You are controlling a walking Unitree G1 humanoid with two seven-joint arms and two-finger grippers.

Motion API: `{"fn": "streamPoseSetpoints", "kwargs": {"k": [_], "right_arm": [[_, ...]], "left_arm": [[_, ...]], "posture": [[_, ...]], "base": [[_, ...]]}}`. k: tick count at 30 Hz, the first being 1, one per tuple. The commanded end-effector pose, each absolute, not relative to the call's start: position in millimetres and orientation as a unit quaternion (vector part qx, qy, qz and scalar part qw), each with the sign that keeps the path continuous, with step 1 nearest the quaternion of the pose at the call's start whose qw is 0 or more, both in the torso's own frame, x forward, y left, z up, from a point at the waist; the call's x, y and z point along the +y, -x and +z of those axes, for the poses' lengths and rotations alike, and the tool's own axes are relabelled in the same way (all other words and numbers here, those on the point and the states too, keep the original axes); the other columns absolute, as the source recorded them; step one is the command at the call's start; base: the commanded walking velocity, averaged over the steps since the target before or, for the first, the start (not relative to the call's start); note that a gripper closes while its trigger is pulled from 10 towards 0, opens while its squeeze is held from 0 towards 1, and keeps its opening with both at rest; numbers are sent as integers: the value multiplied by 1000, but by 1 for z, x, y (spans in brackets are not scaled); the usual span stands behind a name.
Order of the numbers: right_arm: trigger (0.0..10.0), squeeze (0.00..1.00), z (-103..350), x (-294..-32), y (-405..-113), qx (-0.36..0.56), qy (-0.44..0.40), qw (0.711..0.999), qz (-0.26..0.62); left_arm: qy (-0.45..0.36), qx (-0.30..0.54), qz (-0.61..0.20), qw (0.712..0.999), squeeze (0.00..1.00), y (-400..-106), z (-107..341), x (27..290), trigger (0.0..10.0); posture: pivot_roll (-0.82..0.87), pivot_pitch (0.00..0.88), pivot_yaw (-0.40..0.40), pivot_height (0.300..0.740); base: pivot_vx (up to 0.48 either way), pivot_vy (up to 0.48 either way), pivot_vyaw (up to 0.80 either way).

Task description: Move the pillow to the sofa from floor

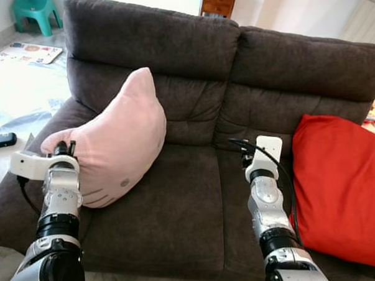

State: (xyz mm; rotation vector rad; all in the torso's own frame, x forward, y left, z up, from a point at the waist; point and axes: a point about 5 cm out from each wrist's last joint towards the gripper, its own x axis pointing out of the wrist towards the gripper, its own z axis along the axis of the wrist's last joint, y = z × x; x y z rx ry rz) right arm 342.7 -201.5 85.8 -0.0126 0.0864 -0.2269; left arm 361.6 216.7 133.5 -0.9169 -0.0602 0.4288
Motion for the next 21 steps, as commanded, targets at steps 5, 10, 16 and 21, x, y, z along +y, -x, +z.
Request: {"fn": "streamPoseSetpoints", "kwargs": {"k": [5,10,16,21], "right_arm": [[10000,0,90,-207,-343,40,14,992,-120],[10000,0,88,-208,-341,41,14,992,-119],[10000,0,88,-207,-341,41,15,992,-116],[10000,0,89,-205,-342,40,15,993,-113]], "left_arm": [[228,-20,132,964,0,-365,139,210,10000],[99,-2,118,988,0,-358,130,220,10000],[78,6,130,988,0,-355,124,224,10000],[70,1,190,979,0,-351,123,239,10000]], "posture": [[191,0,-183,740],[182,0,-183,740],[184,0,-190,740],[181,0,-190,740]], "base": [[0,0,0],[0,0,0],[0,0,0],[0,0,0]]}}
